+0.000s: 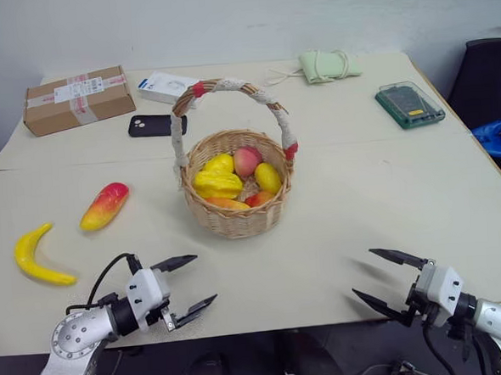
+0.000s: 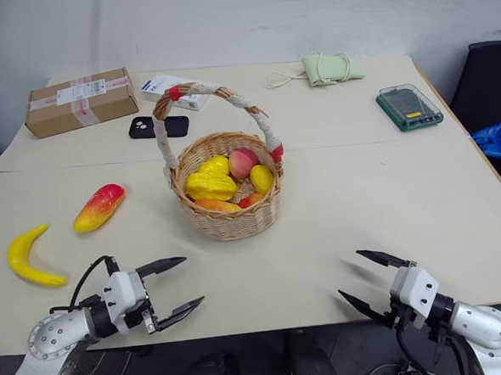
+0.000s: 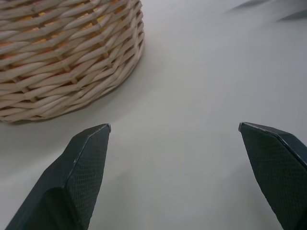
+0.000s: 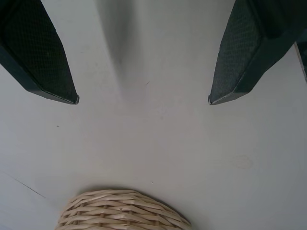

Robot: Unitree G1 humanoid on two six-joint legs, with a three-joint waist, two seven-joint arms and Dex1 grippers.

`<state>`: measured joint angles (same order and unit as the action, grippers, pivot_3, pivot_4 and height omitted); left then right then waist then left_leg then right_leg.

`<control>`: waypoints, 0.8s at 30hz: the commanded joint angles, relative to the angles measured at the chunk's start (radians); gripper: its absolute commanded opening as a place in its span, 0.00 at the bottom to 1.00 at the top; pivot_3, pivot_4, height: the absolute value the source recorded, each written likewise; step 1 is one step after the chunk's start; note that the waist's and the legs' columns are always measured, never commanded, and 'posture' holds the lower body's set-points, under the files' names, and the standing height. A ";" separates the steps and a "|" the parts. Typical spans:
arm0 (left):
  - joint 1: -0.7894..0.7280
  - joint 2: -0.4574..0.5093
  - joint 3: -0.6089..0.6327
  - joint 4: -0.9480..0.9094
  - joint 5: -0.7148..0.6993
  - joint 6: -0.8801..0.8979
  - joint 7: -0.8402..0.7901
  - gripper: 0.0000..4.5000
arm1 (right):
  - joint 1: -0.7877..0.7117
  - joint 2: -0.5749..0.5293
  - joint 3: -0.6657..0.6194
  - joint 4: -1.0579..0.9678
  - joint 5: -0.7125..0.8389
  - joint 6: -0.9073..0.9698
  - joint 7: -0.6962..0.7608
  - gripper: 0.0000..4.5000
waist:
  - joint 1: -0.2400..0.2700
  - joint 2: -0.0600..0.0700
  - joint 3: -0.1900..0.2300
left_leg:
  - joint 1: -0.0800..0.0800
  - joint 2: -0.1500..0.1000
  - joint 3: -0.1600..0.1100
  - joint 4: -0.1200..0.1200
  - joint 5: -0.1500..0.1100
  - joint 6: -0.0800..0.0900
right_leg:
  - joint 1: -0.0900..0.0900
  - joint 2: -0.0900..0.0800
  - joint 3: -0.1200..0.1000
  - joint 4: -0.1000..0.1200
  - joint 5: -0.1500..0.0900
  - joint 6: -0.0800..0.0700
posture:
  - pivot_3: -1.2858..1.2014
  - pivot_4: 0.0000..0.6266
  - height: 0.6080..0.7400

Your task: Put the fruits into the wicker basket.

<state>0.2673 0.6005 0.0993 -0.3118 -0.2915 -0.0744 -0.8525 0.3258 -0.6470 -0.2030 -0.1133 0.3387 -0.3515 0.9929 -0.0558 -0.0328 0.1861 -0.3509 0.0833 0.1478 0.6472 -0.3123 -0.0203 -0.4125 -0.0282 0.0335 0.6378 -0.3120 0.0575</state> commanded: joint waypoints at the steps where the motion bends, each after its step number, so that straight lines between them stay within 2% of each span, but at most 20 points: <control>1: -0.003 0.008 0.025 -0.038 -0.038 -0.012 -0.012 1.00 | -0.001 -0.017 -0.035 0.003 0.006 -0.021 0.000 0.99 | 0.000 0.000 0.000 | 0.000 0.000 0.000 0.000 0.000 0.000 | 0.000 0.000 0.000 0.000 0.000 0.000 | 0.52 0.24 1.00; 4: -0.019 0.013 0.048 -0.048 -0.112 0.012 -0.040 1.00 | -0.006 -0.019 -0.032 0.012 0.006 -0.027 0.001 0.99 | 0.000 0.000 0.000 | 0.000 0.000 0.000 0.000 0.000 0.000 | 0.000 0.000 0.000 0.000 0.000 0.000 | 0.52 0.24 1.00; 14: -0.015 0.036 0.104 -0.068 -0.194 0.097 -0.045 1.00 | -0.013 0.021 0.021 -0.039 0.057 0.013 0.004 0.99 | 0.000 0.000 0.000 | 0.000 0.000 0.000 0.000 0.000 0.000 | 0.000 0.000 0.000 0.000 0.000 0.000 | 0.52 0.24 1.00; 17: 0.003 0.030 0.151 -0.079 -0.220 0.136 -0.015 1.00 | -0.029 0.074 0.036 -0.076 0.158 -0.013 0.048 0.99 | -0.001 0.000 0.000 | 0.000 0.001 0.000 0.000 0.000 0.000 | 0.000 0.001 0.000 0.001 0.000 0.000 | 0.52 0.24 1.00; 20: 0.086 0.000 0.330 -0.076 -0.303 0.196 0.071 1.00 | -0.028 0.072 0.034 -0.244 0.280 0.095 0.018 0.99 | -0.005 0.001 0.000 | 0.000 0.000 0.000 0.000 0.000 0.000 | 0.000 0.000 0.000 0.004 0.000 0.000 | 0.52 0.24 1.00; 24: 0.189 -0.096 0.557 -0.013 -0.378 0.215 0.190 1.00 | -0.027 0.092 0.067 -0.350 0.273 0.091 0.011 0.99 | -0.004 -0.001 -0.001 | 0.000 0.002 -0.001 0.001 -0.001 -0.002 | -0.001 0.001 -0.001 0.004 -0.001 -0.001 | 0.52 0.24 1.00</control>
<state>0.4256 0.5340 0.5607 -0.3423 -0.6212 0.1347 -0.7187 0.2910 -0.5654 -0.1511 -0.4076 0.6036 -0.2482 0.9979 -0.0601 -0.0335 0.1855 -0.3503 0.0849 0.1467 0.6483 -0.3134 -0.0223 -0.4131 -0.0271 0.0326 0.6422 -0.3127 0.0565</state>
